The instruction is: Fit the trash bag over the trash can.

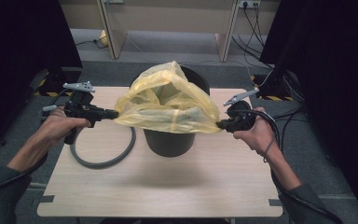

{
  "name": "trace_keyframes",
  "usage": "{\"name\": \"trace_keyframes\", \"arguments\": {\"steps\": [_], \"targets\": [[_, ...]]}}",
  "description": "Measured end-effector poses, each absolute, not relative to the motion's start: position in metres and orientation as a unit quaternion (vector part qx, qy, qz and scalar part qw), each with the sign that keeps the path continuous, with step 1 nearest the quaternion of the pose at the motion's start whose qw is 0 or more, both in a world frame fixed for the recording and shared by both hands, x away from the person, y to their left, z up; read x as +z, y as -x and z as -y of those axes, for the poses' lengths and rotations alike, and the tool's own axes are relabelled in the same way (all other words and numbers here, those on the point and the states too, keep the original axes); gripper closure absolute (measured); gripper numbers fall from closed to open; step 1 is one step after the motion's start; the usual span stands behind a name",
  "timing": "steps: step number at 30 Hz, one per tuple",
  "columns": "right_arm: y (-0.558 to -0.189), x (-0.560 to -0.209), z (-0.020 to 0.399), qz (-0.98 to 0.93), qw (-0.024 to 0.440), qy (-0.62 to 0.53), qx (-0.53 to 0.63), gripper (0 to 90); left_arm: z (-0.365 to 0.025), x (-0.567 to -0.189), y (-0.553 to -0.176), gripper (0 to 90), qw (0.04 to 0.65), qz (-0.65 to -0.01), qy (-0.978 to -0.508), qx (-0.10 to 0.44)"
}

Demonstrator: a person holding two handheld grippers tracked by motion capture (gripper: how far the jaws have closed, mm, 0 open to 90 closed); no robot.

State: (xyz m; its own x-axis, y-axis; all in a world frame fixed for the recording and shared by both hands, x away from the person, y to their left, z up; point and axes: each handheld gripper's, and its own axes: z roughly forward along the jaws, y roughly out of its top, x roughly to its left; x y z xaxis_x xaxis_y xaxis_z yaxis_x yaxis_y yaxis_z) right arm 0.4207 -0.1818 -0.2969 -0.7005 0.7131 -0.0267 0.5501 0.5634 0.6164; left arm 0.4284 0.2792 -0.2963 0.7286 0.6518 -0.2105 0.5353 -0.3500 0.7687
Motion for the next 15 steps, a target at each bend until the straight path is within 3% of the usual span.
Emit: {"name": "trace_keyframes", "arguments": {"steps": [9, 12, 15], "targets": [[-0.448, -0.314, 0.185, -0.849, 0.147, -0.395, 0.32, 82.4, -0.263, -0.318, -0.452, 87.7, 0.434, -0.395, -0.803, 0.097], [-0.444, -0.31, 0.186, -0.844, 0.153, -0.395, 0.328, 67.6, -0.265, -0.314, -0.448, 77.9, 0.451, -0.392, -0.796, 0.101], [-0.435, -0.291, 0.189, -0.841, 0.16, -0.384, 0.345, 56.1, -0.269, -0.299, -0.441, 59.3, 0.463, -0.379, -0.791, 0.127]]}}
